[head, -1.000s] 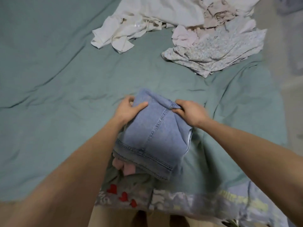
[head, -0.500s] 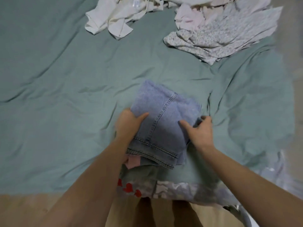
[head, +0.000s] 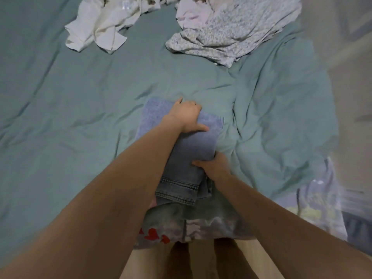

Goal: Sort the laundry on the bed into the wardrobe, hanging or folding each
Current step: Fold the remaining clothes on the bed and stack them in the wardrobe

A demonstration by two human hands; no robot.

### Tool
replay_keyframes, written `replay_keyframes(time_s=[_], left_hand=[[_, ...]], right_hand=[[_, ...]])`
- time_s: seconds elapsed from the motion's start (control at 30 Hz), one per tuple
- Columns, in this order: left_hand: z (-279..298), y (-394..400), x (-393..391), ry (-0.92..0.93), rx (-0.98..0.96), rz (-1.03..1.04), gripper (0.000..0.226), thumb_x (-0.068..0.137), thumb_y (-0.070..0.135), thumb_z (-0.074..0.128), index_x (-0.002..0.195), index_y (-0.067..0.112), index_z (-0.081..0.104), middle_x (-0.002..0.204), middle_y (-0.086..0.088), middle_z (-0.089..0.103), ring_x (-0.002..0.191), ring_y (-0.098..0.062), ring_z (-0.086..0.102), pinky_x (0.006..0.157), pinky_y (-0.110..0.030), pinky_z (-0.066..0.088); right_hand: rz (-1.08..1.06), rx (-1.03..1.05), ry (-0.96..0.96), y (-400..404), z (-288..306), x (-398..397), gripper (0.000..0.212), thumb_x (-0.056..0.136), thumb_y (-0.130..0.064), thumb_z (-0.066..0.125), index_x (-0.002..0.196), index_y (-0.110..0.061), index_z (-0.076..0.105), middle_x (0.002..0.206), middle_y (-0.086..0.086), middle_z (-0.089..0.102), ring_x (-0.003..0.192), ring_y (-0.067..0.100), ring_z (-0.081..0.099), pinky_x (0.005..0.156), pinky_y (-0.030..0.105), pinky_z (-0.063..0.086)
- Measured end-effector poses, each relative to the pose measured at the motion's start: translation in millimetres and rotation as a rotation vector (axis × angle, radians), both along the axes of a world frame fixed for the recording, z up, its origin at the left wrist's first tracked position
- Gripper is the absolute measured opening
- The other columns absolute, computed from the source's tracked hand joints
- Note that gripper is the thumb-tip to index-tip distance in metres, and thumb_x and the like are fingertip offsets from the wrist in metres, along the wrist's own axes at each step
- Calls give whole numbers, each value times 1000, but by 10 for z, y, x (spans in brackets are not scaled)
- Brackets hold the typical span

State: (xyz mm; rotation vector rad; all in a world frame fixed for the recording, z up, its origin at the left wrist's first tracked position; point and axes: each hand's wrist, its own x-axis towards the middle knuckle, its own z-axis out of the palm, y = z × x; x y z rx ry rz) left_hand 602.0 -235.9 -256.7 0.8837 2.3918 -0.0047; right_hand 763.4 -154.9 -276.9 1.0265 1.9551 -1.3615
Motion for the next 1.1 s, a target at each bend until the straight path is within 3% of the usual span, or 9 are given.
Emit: replay_keyframes(time_s=[0.1, 0.23, 0.3, 0.43, 0.57, 0.7, 0.77, 0.93, 1.1], left_hand=[[211, 1, -47, 20, 24, -17, 54, 81, 68, 57, 85, 15, 55, 102, -10, 66, 100, -30, 59, 73, -32, 38], [790, -138, -58, 80, 226, 86, 51, 80, 63, 62, 74, 13, 54, 68, 0, 56, 79, -28, 58, 59, -32, 32], [1153, -174, -67, 80, 357, 202, 53, 78, 63, 64, 71, 12, 51, 59, 4, 51, 69, -24, 53, 58, -34, 37], [1883, -53, -77, 66, 572, 305, 54, 67, 70, 61, 66, 18, 49, 55, 7, 47, 60, -14, 45, 62, -37, 44], [2474, 153, -43, 90, 694, 350, 57, 64, 74, 58, 73, 18, 54, 66, 2, 57, 71, -22, 57, 67, -41, 47], [2887, 375, 82, 89, 726, 277, 59, 65, 74, 57, 66, 17, 43, 61, 3, 45, 63, -21, 45, 64, -43, 44], [3070, 535, 256, 75, 702, 188, 61, 69, 73, 59, 62, 16, 38, 57, 3, 41, 61, -21, 41, 60, -40, 39], [3338, 894, 1100, -101, 741, 77, 62, 75, 73, 56, 63, 13, 53, 59, 1, 55, 57, -17, 51, 57, -33, 41], [3589, 1175, 2174, -366, 861, -146, 50, 91, 47, 57, 67, 3, 54, 62, 4, 48, 58, -10, 42, 60, -29, 36]], right_hand=[[-36, -50, 80, 38, 119, 86, 35, 81, -16, 75, 109, 2, 65, 107, 16, 68, 89, 21, 62, 66, 28, 44], [26, -61, 191, 267, 459, 69, 34, 85, -24, 72, 110, -5, 62, 104, 12, 67, 94, 26, 63, 72, 36, 51], [23, -136, 231, 465, 738, -27, 36, 79, -22, 78, 109, -11, 62, 102, 2, 69, 97, 20, 65, 77, 31, 54], [142, -165, 290, 866, 1424, -256, 50, 64, -16, 88, 106, -18, 61, 92, -11, 66, 82, -3, 61, 60, 3, 45], [388, -35, 330, 1158, 2070, -283, 70, 57, -20, 92, 117, -20, 57, 109, -6, 66, 103, 11, 62, 83, 15, 47], [452, 100, 368, 1386, 2631, 94, 78, 59, -20, 85, 125, -27, 44, 110, -5, 61, 99, 15, 63, 87, 23, 51], [394, 194, 349, 1503, 2793, 409, 73, 58, -24, 80, 123, -26, 48, 111, -1, 63, 99, 23, 65, 88, 38, 54], [134, 469, 303, 1591, 3200, 1529, 29, 68, -19, 72, 94, -10, 63, 93, 8, 71, 90, 25, 66, 77, 38, 52], [-203, 427, 302, 1191, 3604, 2925, 30, 74, -9, 76, 100, -18, 64, 97, -5, 71, 87, 8, 64, 71, 18, 50]])
